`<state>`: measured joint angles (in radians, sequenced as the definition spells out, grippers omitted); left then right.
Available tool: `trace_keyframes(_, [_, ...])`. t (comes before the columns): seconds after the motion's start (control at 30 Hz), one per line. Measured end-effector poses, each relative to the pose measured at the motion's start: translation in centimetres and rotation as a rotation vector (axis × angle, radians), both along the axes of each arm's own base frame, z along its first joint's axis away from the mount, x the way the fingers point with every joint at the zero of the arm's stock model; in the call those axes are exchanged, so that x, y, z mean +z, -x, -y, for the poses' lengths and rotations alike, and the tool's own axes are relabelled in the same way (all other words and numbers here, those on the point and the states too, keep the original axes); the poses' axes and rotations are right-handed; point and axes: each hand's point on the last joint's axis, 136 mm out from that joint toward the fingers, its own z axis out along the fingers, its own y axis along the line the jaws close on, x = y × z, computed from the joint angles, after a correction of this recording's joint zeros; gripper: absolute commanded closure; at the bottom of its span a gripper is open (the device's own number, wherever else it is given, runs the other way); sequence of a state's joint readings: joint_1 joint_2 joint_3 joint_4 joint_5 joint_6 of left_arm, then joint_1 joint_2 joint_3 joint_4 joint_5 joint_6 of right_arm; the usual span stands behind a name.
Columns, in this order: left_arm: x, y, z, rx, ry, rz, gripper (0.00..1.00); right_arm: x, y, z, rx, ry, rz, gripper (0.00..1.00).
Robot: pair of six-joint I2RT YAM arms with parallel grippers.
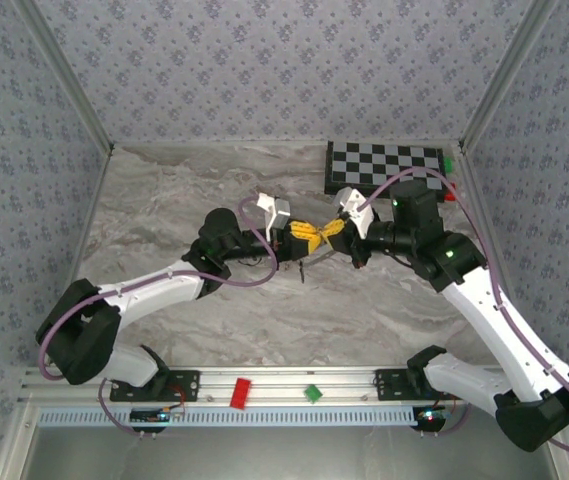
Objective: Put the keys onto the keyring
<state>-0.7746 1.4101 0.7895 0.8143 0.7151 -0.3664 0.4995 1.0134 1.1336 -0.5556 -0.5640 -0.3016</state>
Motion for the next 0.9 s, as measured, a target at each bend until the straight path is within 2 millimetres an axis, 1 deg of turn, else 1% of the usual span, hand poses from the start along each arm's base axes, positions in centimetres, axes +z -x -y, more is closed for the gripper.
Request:
trace_keyframes(0.13, [-0.1,0.1,0.1,-0.002,-0.003,0.001,0.82,-0.1,0.2,0.1,0.0,-0.001,0.002,1.0])
trace_keyframes(0.3, [0.2,0.3,0.0,-0.002,-0.002,0.016,0.92,0.1,0.4,0.3,-0.002,-0.006,0.017,1.0])
trace_keyframes(0.4, [0.1,0.2,0.0,0.001,-0.005,0.015,0.96,0.2,0.3,0.3,-0.004,-0.008,0.023,1.0])
trace_keyframes(0.47, [0.1,0.2,-0.1,0.003,-0.008,0.017,1.0,0.2,0.3,0.3,-0.006,-0.006,0.022,1.0])
trace_keyframes(0.8, [0.0,0.0,-0.1,0.016,-0.012,0.003,1.0,-0.1,0.4,0.7,-0.022,-0.008,0.043,1.0])
trace_keyframes(0.9, [0.0,-0.3,-0.4,0.024,-0.002,-0.008,1.0,-0.5,0.6,1.1,-0.039,-0.002,0.05,1.0])
